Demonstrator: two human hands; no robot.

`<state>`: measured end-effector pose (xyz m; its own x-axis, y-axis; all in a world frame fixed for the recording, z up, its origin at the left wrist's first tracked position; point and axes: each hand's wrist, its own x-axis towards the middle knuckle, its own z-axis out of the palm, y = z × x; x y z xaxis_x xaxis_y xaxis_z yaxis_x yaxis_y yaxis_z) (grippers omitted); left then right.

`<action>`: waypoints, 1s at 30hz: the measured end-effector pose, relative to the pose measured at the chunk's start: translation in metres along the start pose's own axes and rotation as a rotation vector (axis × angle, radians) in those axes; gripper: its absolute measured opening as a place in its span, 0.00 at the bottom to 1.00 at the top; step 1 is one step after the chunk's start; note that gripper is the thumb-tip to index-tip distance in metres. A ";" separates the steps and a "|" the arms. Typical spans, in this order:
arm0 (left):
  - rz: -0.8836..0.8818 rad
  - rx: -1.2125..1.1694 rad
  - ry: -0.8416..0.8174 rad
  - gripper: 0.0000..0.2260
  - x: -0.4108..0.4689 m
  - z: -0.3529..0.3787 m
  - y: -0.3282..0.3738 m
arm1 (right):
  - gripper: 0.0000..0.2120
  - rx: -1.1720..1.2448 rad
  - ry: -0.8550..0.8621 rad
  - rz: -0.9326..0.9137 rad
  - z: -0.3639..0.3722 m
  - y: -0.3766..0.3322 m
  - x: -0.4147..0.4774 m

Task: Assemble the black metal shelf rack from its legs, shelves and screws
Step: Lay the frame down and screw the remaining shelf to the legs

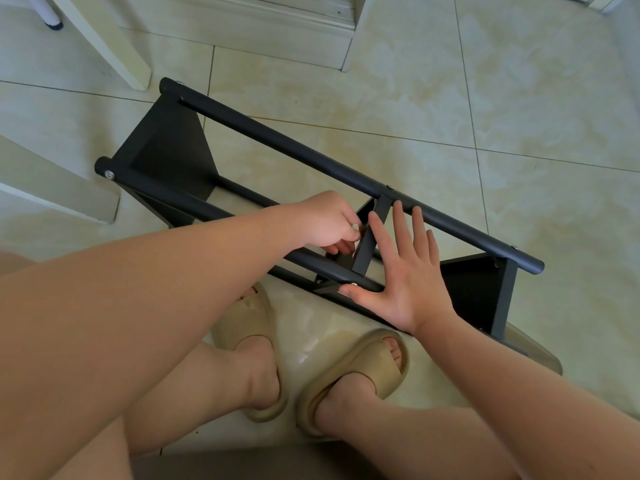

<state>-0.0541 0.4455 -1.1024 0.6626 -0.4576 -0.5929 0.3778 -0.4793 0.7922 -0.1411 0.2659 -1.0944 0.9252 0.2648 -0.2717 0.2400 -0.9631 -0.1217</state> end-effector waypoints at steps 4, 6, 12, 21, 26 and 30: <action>0.053 -0.021 0.008 0.08 0.003 -0.002 -0.005 | 0.53 0.002 -0.002 0.004 0.000 0.000 0.000; 0.060 -0.022 -0.005 0.05 0.003 -0.005 -0.006 | 0.53 -0.009 -0.005 0.005 -0.001 0.000 0.001; 0.072 0.003 -0.002 0.08 0.002 -0.005 -0.006 | 0.54 -0.002 0.000 0.002 -0.001 0.000 0.002; 0.045 -0.041 0.002 0.07 0.003 -0.007 -0.005 | 0.54 -0.013 -0.004 0.001 -0.001 0.000 0.003; 0.006 -0.054 -0.026 0.05 0.003 -0.006 -0.004 | 0.54 -0.006 -0.002 0.001 -0.001 0.000 0.003; -0.082 -0.175 -0.048 0.03 0.003 -0.007 -0.003 | 0.54 -0.004 0.002 -0.002 -0.001 0.000 0.003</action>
<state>-0.0492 0.4508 -1.1059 0.5953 -0.4595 -0.6592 0.5387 -0.3804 0.7517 -0.1386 0.2665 -1.0945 0.9252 0.2670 -0.2696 0.2434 -0.9627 -0.1181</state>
